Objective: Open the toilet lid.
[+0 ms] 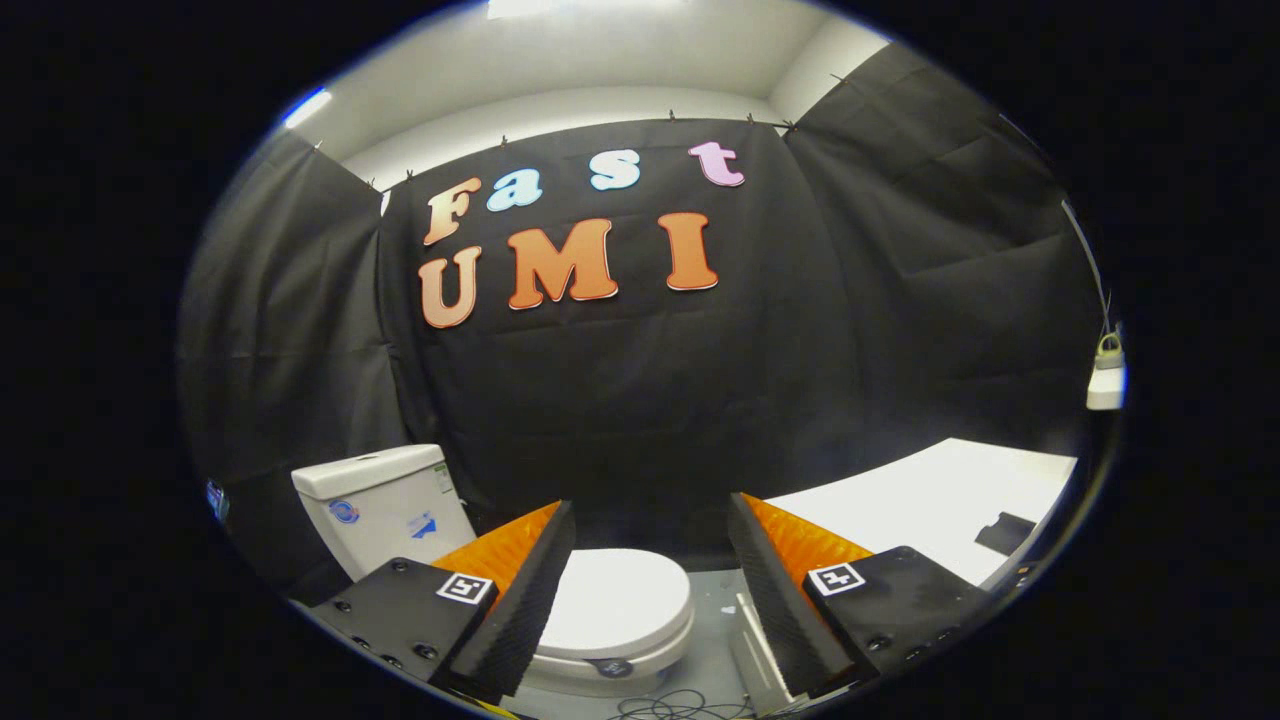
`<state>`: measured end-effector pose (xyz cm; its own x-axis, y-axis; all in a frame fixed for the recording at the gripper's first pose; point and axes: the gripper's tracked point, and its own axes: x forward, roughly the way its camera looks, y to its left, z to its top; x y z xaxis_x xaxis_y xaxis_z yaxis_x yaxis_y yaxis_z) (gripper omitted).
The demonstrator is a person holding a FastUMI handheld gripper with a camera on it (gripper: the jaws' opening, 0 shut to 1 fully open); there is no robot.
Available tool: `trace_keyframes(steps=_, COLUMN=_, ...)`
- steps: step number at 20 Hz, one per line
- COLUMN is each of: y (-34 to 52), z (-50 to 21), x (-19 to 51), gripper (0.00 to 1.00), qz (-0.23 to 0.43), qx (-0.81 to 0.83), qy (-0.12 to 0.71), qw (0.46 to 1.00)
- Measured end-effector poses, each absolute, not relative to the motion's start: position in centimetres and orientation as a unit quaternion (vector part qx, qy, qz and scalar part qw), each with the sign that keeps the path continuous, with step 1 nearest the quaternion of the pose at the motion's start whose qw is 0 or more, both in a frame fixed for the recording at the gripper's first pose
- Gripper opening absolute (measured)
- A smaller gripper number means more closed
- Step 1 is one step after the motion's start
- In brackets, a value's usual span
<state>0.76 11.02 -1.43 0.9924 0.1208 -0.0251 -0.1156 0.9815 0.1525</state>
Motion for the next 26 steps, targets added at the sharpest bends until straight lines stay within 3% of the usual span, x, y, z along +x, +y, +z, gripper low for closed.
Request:
trace_keyframes(steps=7, y=16.9, z=-13.7, x=2.2, gripper=0.99, qz=0.096, qx=0.192, qy=0.104, qw=0.971)
trace_keyframes(steps=14, y=15.4, z=-23.3, x=3.7, gripper=0.98, qz=0.061, qx=0.251, qy=0.186, qw=0.948)
trace_keyframes(steps=21, y=13.7, z=-31.4, x=1.7, gripper=0.99, qz=0.018, qx=0.331, qy=0.308, qw=0.891)
trace_keyframes(steps=26, y=14.2, z=-34.2, x=2.0, gripper=0.99, qz=0.003, qx=0.398, qy=0.349, qw=0.848)
